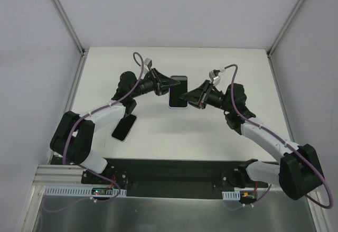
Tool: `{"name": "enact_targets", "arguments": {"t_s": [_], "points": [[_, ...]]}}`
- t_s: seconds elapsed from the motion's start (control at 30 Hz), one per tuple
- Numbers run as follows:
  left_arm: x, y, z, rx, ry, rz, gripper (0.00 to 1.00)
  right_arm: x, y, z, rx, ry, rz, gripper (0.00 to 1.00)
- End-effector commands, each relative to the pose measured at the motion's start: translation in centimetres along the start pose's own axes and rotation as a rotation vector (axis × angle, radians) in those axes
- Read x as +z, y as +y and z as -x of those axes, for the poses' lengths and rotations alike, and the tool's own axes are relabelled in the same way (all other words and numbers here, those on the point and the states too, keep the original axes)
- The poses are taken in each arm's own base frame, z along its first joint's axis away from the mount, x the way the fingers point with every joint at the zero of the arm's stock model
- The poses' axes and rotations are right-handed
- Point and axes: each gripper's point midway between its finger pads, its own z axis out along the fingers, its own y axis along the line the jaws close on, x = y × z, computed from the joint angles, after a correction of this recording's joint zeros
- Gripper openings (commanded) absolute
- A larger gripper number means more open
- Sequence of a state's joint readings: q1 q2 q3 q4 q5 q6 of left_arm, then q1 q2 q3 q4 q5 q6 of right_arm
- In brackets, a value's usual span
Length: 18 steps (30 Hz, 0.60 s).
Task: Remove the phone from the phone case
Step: Remove the phone case from the phone.
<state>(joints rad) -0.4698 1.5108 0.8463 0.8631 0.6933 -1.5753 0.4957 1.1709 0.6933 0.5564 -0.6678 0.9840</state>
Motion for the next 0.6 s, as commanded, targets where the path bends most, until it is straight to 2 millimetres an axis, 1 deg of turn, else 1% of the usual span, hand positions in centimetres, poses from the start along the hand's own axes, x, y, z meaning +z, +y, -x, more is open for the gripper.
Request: {"name": "enact_targets", "arguments": {"t_s": [0.0, 0.07, 0.1, 0.13, 0.27, 0.3, 0.33, 0.37, 0.4, 0.43, 0.47, 0.5, 0.57], "points": [[-1.0, -4.5, -0.1, 0.064, -0.033, -0.166, 0.0, 0.4, 3.3, 0.7, 0.045, -0.022, 0.201, 0.16], [-1.1, -4.5, 0.0, 0.06, -0.038, -0.168, 0.0, 0.5, 3.6, 0.8, 0.046, -0.017, 0.23, 0.11], [-1.2, -4.6, -0.2, 0.066, -0.031, -0.172, 0.0, 0.6, 3.7, 0.8, 0.047, -0.014, 0.233, 0.04], [-1.2, -4.7, -0.3, 0.069, -0.023, -0.173, 0.0, 0.7, 3.6, 0.7, 0.043, -0.004, 0.23, 0.01], [-1.2, -5.3, -1.1, 0.075, 0.027, -0.184, 0.0, 1.1, 3.0, 0.7, 0.007, 0.025, 0.195, 0.01], [-1.3, -5.6, -1.3, 0.078, 0.042, -0.192, 0.05, 1.1, 3.2, 1.0, -0.007, 0.026, 0.193, 0.01], [-1.5, -5.9, -1.9, 0.077, 0.072, -0.21, 0.09, 1.2, 2.8, 0.7, -0.02, 0.049, 0.184, 0.02], [-1.6, -6.0, -2.1, 0.078, 0.084, -0.223, 0.14, 1.2, 2.7, 1.1, -0.025, 0.05, 0.179, 0.02], [-1.8, -5.8, -2.2, 0.068, 0.091, -0.228, 0.21, 1.2, 3.1, 1.3, -0.036, 0.057, 0.186, 0.01], [-2.1, -6.3, -2.6, 0.068, 0.103, -0.257, 0.25, 1.2, 2.7, 1.2, -0.036, 0.085, 0.179, 0.02], [-2.1, -6.1, -2.7, 0.06, 0.114, -0.258, 0.28, 1.2, 2.7, 1.5, -0.04, 0.087, 0.178, 0.01], [-2.1, -6.0, -2.7, 0.055, 0.119, -0.259, 0.29, 1.2, 2.8, 1.4, -0.045, 0.106, 0.181, 0.01], [-2.3, -6.3, -3.1, 0.068, 0.14, -0.267, 0.33, 1.2, 2.5, 1.8, -0.046, 0.112, 0.175, 0.01]]}}
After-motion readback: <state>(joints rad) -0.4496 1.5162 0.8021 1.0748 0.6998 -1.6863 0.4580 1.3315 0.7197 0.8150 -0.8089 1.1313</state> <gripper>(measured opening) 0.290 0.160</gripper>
